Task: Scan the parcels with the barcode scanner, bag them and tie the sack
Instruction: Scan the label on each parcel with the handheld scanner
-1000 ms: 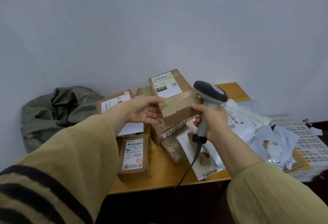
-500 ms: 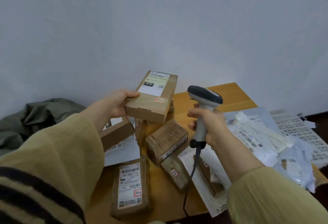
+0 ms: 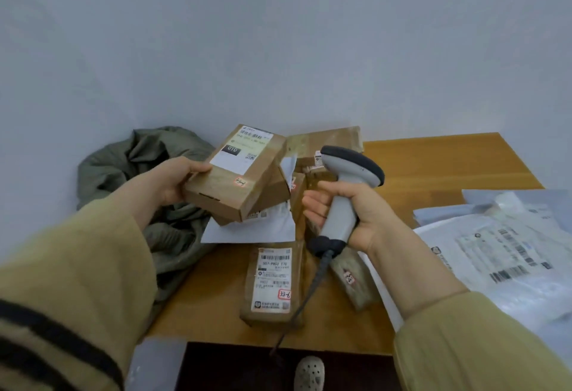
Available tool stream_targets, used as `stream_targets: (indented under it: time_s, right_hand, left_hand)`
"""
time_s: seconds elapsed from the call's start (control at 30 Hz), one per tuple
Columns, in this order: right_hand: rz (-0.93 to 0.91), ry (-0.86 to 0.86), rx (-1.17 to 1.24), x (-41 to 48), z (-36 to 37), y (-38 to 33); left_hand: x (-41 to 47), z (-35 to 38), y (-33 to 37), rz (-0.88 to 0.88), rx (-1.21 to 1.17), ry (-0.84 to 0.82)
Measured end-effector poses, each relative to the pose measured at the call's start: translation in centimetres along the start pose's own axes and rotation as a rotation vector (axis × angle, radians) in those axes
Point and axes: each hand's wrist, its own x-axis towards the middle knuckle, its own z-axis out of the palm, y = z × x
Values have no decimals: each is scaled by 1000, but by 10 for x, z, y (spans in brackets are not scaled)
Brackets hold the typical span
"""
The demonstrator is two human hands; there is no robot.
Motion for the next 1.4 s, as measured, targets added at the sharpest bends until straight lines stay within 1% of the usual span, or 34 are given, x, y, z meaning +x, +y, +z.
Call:
stream_targets:
  time_s: [0.13,0.23,0.3,0.37,0.43,0.53,0.57,0.67,0.73,0.9,0.97,1.03,1.13,1.27,1.4]
  right_hand:
    - [8,6,7,5,15,18]
    - [-14,6,29,11,23,26]
    - [-30,-1,37,15,28,29]
    - [-58,0,35,22,32,34]
    - [-94,-2,44,29,38,40]
    - [-152,-59,87,41,52,52]
    - [-168,-76,102,44,59,56]
    - [-202,-114,116,53,75,66]
    - [-220,-94,77,59,83,72]
    - [-321,-63,-54,62,87,81]
    - [-336,-88,-105,57,89,82]
    - [-368,-122,-214,50,96,80]
    - [-408,-177,-397,44,118,75]
    - [-380,-256,-449,60,161,78]
    - [-332,-319,-494,90,200,90]
  left_hand:
    - [2,1,-12,94,98,107]
    - [14,0,-12,135,176,123]
    - [24,-3,-9,138,232,99]
    - [35,-8,-5,136,216,47]
    - [47,-12,0,130,206,-48]
    - [61,-18,9,152,356,-247]
    - [65,-20,11,167,387,-291]
    - [78,-25,16,188,456,-361]
    - [82,-30,16,197,501,-384]
    - [77,-40,-3,180,374,-391]
    - [70,-46,-17,178,268,-397]
    - [61,-56,-31,202,141,-377]
    - [43,-83,-47,274,0,-317]
    - [27,-132,-57,351,-83,-181]
    - [31,-170,-56,352,-122,-56]
